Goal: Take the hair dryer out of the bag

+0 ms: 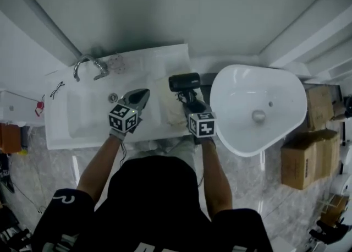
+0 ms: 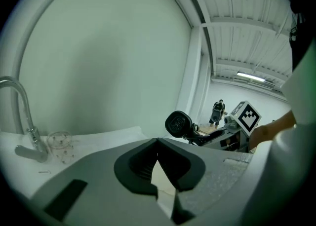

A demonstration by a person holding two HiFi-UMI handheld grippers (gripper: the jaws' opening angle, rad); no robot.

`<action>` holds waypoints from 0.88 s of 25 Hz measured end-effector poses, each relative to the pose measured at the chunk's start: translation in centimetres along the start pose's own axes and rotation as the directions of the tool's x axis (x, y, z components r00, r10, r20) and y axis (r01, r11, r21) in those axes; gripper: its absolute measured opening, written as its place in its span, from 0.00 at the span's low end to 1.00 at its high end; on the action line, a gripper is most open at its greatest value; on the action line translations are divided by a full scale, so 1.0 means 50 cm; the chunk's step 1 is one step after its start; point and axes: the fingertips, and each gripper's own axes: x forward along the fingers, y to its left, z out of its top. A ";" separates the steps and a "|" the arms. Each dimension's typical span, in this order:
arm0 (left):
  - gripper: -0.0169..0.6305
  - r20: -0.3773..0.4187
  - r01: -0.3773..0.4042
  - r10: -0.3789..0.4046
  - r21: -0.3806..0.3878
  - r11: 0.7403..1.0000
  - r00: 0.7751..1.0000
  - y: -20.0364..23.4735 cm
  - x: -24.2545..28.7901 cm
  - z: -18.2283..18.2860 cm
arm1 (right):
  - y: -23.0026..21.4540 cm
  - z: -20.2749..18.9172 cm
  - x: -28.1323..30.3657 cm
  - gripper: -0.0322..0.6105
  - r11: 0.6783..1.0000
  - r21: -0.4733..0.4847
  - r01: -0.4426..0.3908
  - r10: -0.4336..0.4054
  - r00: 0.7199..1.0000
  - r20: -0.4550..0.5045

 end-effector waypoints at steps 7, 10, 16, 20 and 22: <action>0.03 0.013 -0.092 0.093 -0.055 0.994 0.996 0.056 -0.056 -0.028 | 0.023 -0.012 0.107 0.36 0.999 -0.033 -0.044 0.041 0.996 -0.081; 0.03 0.003 -0.110 0.111 -0.069 0.991 0.994 0.071 -0.066 -0.047 | 0.019 -0.027 0.150 0.36 0.999 -0.038 -0.032 0.027 0.992 -0.126; 0.03 -0.023 -0.131 0.130 -0.083 0.988 0.991 0.097 -0.062 -0.080 | 0.000 -0.087 0.214 0.36 1.000 -0.017 -0.013 0.010 0.977 -0.213; 0.03 -0.030 -0.127 0.125 -0.096 0.987 0.992 0.104 -0.053 -0.085 | -0.007 -0.126 0.244 0.36 1.000 -0.010 0.006 -0.008 0.964 -0.264; 0.03 -0.031 -0.126 0.123 -0.102 0.987 0.992 0.107 -0.052 -0.088 | -0.010 -0.137 0.257 0.36 1.000 -0.016 0.018 -0.021 0.960 -0.279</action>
